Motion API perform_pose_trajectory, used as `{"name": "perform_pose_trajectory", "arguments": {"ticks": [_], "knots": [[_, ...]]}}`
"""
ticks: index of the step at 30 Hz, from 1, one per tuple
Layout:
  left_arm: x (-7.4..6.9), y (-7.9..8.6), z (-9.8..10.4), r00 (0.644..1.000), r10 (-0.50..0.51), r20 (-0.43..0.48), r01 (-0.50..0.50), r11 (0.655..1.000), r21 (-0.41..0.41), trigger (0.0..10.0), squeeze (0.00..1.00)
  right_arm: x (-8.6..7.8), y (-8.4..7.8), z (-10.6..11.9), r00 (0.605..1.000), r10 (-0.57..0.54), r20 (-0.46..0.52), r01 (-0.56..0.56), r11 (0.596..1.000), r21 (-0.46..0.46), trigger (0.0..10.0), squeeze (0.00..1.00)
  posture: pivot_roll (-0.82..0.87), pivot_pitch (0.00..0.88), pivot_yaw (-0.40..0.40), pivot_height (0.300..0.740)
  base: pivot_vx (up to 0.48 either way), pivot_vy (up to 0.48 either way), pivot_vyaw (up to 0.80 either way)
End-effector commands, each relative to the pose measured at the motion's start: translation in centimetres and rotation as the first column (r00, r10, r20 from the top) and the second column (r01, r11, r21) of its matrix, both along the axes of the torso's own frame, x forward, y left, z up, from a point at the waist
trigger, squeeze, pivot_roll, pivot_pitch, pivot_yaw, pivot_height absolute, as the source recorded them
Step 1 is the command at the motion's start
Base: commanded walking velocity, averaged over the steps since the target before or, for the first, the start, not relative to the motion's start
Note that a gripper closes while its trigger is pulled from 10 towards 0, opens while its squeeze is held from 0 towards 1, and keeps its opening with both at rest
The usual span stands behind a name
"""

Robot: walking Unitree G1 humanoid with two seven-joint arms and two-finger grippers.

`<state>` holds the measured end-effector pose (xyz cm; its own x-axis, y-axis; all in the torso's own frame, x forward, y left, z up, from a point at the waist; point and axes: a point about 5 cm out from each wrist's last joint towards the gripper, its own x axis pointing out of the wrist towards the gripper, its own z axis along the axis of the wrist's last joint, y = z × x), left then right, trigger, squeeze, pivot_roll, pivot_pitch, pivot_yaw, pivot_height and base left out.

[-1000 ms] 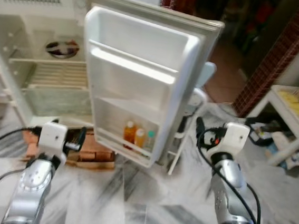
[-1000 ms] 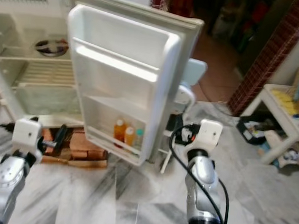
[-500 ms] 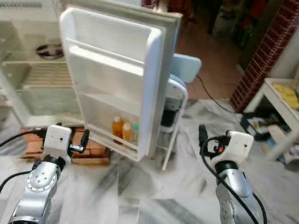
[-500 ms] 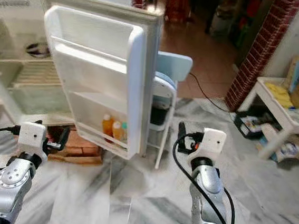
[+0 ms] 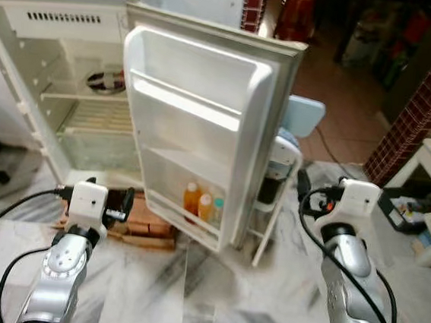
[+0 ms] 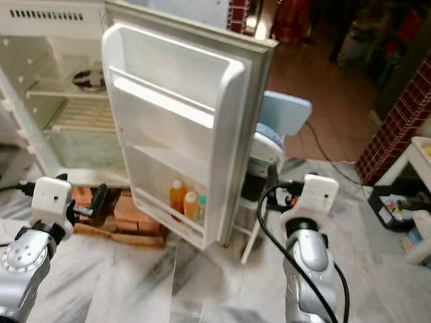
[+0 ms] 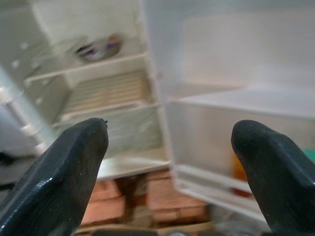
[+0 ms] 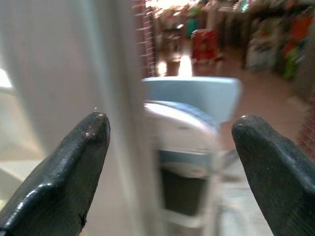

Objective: Restocking fridge

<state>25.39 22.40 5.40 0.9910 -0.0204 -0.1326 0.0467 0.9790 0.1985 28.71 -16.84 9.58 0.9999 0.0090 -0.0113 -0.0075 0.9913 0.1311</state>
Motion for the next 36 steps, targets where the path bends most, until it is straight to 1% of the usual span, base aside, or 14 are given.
{"name": "perform_pose_trajectory", "arguments": {"ticks": [1,3,5,10,20,25,34,36], "knots": [[0.5,-0.5,0.4,1.0,-0.017,0.018,0.017,1.0,0.001,10.0,0.0,0.1,-0.3,0.2,1.0,0.002,0.004,-0.002,1.0,-0.013,10.0,0.0,0.01,0.0,-0.001,0.74,0.446,0.0,0.0],[0.5,-0.4,0.4,1.0,-0.013,0.02,0.013,1.0,-0.004,10.0,0.0,0.1,-0.2,0.2,1.0,0.008,0.006,-0.008,1.0,-0.015,10.0,0.0,0.01,0.0,-0.001,0.74,0.416,0.0,0.0],[0.3,-0.5,0.3,1.0,0.002,0.016,-0.002,1.0,-0.016,10.0,0.0,0.2,-0.4,0.3,1.0,0.001,0.01,-0.001,1.0,-0.009,10.0,0.0,0.01,0.0,-0.003,0.74,0.0,0.0,0.0],[0.0,-1.0,0.0,1.0,-0.028,0.01,0.028,0.999,-0.023,10.0,0.0,0.3,-0.7,0.6,1.0,0.011,0.027,-0.01,1.0,-0.024,10.0,0.0,0.01,0.0,-0.005,0.74,0.0,0.0,0.0],[-0.1,-1.2,-0.2,1.0,-0.028,0.007,0.029,0.999,-0.021,10.0,0.0,0.6,-0.6,0.8,0.999,0.026,0.032,-0.025,0.999,-0.034,10.0,0.0,0.01,0.0,-0.012,0.74,0.0,-0.444,0.0],[-0.2,-1.2,-0.3,1.0,-0.026,0.001,0.026,0.999,-0.021,10.0,0.0,0.7,-0.6,0.8,0.998,0.041,0.04,-0.039,0.998,-0.042,10.0,0.0,0.02,0.0,-0.013,0.74,0.0,-0.439,0.57],[-0.1,-0.8,0.1,1.0,-0.011,0.009,0.011,1.0,-0.015,10.0,0.0,1.3,0.0,1.3,0.995,0.079,0.056,-0.077,0.996,-0.044,10.0,0.0,0.04,0.0,-0.011,0.74,0.0,0.0,0.76],[-0.3,-0.7,0.2,1.0,-0.006,0.006,0.006,1.0,-0.005,10.0,0.0,1.4,0.3,1.5,0.993,0.095,0.065,-0.092,0.995,-0.047,10.0,0.0,0.05,0.0,-0.013,0.74,0.0,0.0,0.75]]}}
